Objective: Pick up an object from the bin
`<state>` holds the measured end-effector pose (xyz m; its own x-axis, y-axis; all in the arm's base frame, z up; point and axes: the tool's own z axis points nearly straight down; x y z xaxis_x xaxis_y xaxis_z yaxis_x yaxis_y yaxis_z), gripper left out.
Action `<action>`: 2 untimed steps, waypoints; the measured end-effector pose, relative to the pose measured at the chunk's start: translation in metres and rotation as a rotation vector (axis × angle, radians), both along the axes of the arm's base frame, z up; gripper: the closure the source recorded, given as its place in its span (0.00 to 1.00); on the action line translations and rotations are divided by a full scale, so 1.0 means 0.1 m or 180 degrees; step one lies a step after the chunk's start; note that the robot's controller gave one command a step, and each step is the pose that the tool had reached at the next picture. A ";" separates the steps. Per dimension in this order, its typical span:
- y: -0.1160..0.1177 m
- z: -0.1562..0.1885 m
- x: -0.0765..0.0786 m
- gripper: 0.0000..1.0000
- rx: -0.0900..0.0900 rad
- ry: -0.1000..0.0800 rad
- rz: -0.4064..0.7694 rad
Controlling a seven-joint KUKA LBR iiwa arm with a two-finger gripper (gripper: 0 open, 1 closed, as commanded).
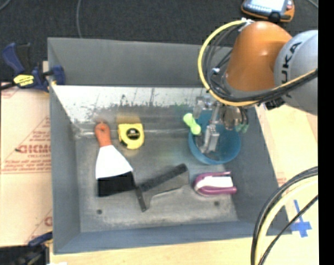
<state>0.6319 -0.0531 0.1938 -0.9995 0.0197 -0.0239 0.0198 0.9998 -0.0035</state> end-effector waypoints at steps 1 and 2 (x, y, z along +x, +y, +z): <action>-0.02 -0.09 0.25 0.00 -0.0011 -0.0018 0.0273; 0.05 -0.98 0.01 0.00 0.0016 0.0031 -0.0218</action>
Offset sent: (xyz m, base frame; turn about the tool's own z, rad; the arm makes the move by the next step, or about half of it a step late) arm 0.0012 0.0051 -0.0957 0.0692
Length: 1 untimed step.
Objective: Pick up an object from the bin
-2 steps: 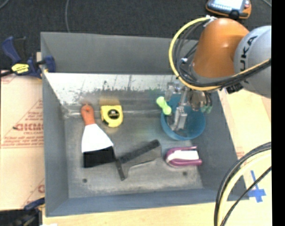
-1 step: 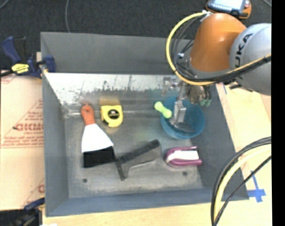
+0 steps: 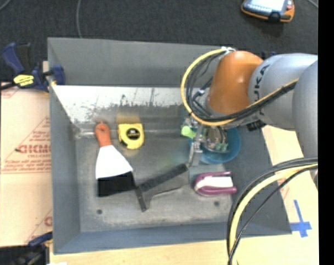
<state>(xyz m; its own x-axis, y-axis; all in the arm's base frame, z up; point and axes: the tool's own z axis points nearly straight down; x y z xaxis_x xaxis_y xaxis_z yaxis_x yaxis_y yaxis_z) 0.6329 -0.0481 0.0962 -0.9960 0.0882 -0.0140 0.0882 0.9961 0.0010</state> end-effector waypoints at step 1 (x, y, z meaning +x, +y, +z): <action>0.02 0.11 0.05 0.00 -0.0015 -0.0043 0.0076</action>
Offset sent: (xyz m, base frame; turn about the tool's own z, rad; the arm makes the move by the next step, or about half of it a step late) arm -0.0338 -0.0233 -0.0010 -0.1237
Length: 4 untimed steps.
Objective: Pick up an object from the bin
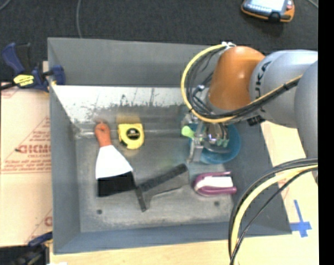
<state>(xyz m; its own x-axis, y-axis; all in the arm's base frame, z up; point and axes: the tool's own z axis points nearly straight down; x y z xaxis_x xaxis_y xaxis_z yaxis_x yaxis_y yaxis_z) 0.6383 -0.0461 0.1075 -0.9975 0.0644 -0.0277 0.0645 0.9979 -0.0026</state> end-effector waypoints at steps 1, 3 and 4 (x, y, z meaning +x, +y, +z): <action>-0.23 -0.09 -0.36 0.00 0.0006 -0.0019 0.0324; -0.21 0.07 -0.32 0.00 0.0001 -0.0027 0.0283; -0.18 -0.21 -0.38 0.00 0.0003 -0.0014 0.0232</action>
Offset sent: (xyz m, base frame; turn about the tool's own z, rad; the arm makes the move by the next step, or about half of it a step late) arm -0.0007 0.0029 0.1986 -0.0699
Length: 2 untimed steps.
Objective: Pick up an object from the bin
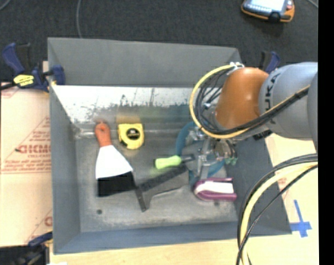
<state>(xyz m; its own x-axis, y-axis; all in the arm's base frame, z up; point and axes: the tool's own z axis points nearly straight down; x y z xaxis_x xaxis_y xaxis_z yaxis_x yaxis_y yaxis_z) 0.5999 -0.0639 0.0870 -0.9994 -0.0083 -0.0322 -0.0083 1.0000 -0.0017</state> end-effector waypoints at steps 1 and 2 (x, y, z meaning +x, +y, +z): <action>0.01 -0.02 0.10 0.00 -0.0007 -0.0017 0.0137; 0.35 -0.10 -0.06 1.00 -0.0008 -0.0059 0.0342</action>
Offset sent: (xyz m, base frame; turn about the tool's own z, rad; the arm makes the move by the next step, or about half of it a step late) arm -0.0119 0.0358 -0.0170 -0.1075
